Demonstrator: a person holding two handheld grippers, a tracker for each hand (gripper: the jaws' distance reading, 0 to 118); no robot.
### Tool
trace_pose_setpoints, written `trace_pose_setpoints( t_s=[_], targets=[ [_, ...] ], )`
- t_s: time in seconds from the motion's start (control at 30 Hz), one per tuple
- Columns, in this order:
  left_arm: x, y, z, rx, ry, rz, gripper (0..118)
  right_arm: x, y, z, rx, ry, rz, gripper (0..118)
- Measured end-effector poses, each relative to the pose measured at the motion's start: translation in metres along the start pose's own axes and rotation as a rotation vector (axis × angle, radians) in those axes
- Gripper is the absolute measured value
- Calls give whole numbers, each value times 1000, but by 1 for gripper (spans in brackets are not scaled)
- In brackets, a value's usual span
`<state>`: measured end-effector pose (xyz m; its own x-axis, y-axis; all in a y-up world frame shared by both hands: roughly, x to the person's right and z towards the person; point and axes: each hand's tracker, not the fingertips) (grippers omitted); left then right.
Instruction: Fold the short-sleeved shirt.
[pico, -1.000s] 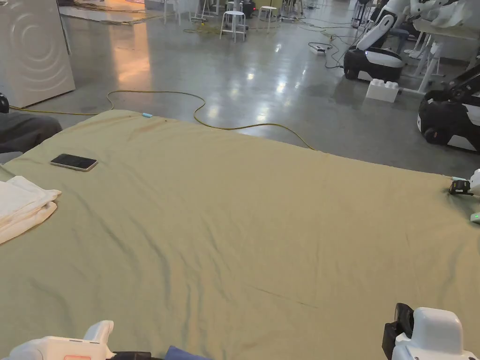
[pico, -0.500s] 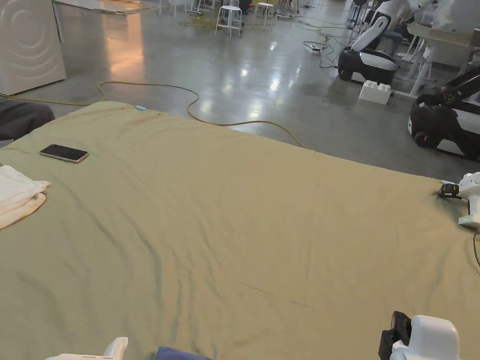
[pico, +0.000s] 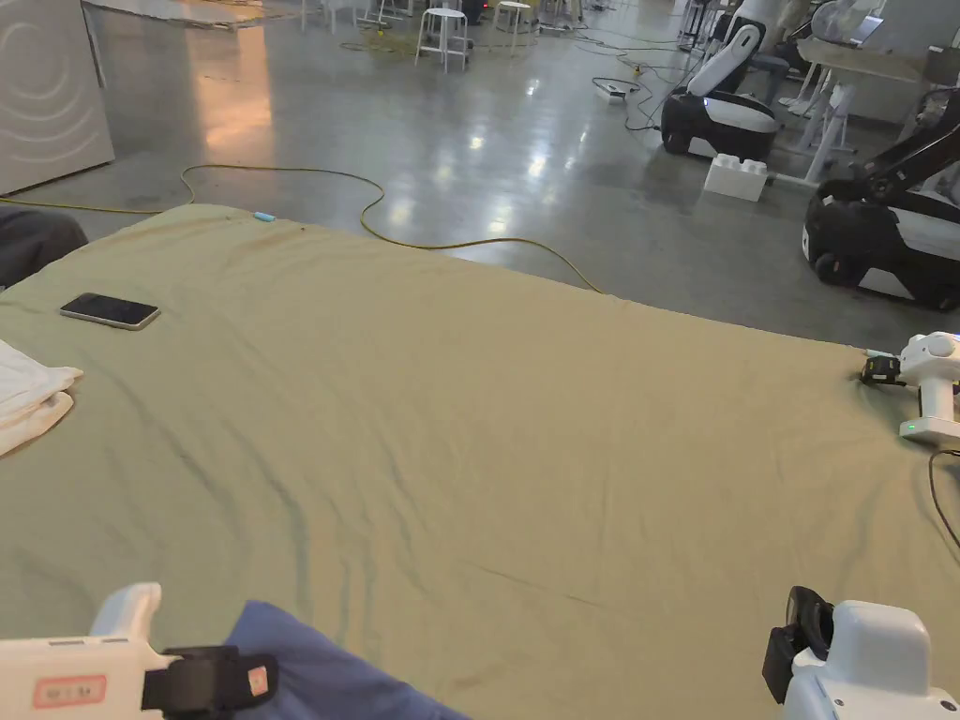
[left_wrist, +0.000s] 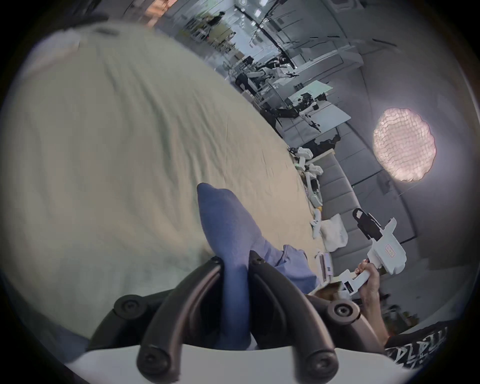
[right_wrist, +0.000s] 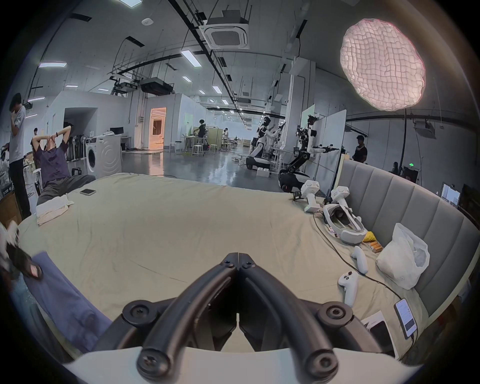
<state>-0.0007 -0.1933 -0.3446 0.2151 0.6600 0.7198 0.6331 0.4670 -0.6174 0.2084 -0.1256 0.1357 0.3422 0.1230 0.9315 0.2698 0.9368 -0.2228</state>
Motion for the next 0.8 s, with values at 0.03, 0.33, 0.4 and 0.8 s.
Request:
trace_pose_setpoints(
  t_s=[0.03, 0.33, 0.4, 0.8],
  targets=[
    [6, 10, 14, 15, 61, -35, 12, 0, 1, -1, 2, 3, 0, 0],
    [77, 36, 43, -35, 472, -288, 12, -1, -4, -6, 6, 20, -7, 0],
    [95, 27, 30, -53, 477, -311, 12, 0, -6, -6, 3, 23, -12, 0],
    [167, -25, -59, -173, 324, -420, 12, 6, -16, -4, -19, 9, -20, 0]
  ],
)
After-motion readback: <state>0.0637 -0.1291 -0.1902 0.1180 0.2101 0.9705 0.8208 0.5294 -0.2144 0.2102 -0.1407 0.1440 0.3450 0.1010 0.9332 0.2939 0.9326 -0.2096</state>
